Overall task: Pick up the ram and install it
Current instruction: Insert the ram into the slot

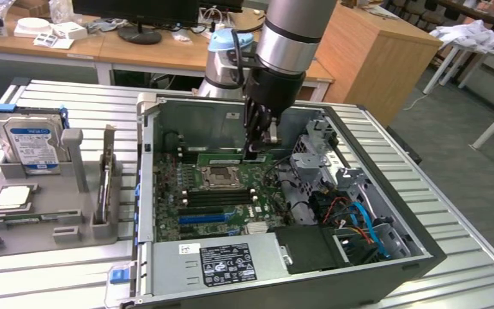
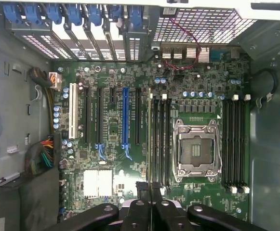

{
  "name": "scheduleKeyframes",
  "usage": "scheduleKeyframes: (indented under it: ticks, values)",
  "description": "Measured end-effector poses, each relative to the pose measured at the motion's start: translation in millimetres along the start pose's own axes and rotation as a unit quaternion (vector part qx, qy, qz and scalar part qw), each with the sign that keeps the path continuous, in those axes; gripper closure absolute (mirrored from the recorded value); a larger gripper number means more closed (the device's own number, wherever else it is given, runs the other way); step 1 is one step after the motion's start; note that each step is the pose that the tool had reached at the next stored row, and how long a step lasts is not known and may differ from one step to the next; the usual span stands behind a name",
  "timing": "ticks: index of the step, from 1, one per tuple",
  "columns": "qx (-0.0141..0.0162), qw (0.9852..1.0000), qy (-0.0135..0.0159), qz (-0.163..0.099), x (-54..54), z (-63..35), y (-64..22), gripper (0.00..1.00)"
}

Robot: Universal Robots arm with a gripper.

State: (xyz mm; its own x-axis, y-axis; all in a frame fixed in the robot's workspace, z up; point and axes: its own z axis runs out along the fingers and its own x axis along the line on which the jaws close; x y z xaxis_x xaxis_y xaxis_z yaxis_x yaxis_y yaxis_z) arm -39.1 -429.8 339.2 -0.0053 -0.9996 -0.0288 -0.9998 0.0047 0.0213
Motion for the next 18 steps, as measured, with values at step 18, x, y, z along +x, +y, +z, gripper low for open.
scheduleKeyframes:
  ticks: [18]
  values:
    - [0.0000,1.0000,0.0001,0.001,0.8,26.7,-0.6,0.88]
